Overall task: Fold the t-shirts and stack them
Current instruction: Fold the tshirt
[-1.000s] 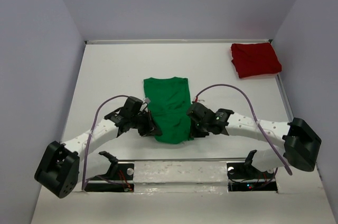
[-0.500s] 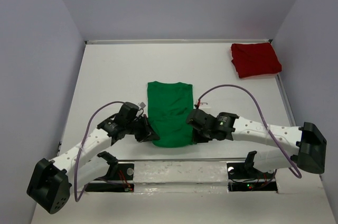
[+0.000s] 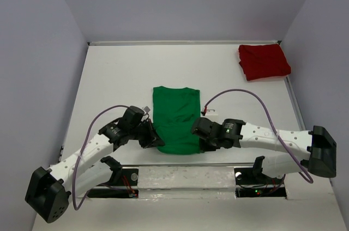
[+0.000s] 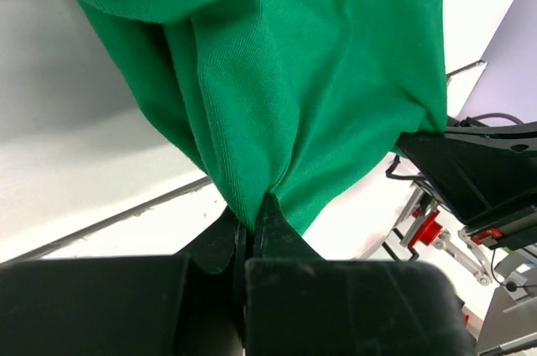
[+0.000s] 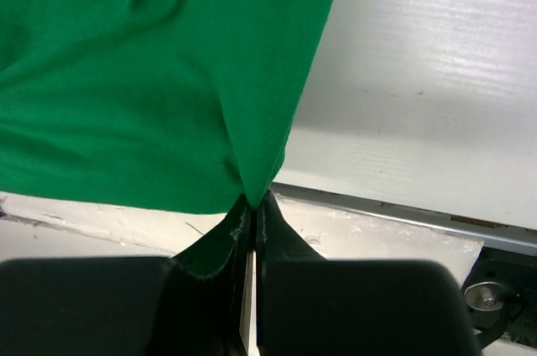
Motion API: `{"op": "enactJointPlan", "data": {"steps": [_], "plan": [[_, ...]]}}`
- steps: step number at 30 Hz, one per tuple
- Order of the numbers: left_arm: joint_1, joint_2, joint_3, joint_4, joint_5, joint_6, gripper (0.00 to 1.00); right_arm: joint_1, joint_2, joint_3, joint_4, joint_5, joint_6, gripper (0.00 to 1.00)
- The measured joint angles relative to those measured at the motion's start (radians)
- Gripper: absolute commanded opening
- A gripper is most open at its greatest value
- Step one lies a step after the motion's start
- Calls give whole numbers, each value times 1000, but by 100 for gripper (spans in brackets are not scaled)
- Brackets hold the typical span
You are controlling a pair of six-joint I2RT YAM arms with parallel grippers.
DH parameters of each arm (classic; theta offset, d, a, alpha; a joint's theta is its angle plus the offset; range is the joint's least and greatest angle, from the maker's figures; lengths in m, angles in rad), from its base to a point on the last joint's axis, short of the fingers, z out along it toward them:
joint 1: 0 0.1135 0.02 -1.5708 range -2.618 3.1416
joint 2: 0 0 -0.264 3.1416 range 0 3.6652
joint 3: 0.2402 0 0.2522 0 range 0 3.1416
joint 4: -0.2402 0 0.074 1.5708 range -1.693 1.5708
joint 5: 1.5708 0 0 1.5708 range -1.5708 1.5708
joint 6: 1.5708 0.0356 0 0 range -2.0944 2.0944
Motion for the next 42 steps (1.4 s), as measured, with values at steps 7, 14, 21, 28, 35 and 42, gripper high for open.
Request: {"op": "enactJointPlan", "data": {"steps": [7,14,21,28,35,42], "plan": [[-70,-53,0,-13,-24,-68,0,66,0,0,-34,11,51,0],[-125,-87,0,-21,-45,-121,0,125,0,4,-79,30,114,0],[-129,-39,75,-71,-79,-103,0,130,21,89,-157,94,124,0],[-120,163,321,-100,-147,20,0,-29,131,227,-172,138,-39,0],[61,361,462,-91,-115,180,0,-256,213,377,-137,135,-295,0],[203,561,587,-85,-71,312,0,-417,373,496,-43,39,-528,0]]}}
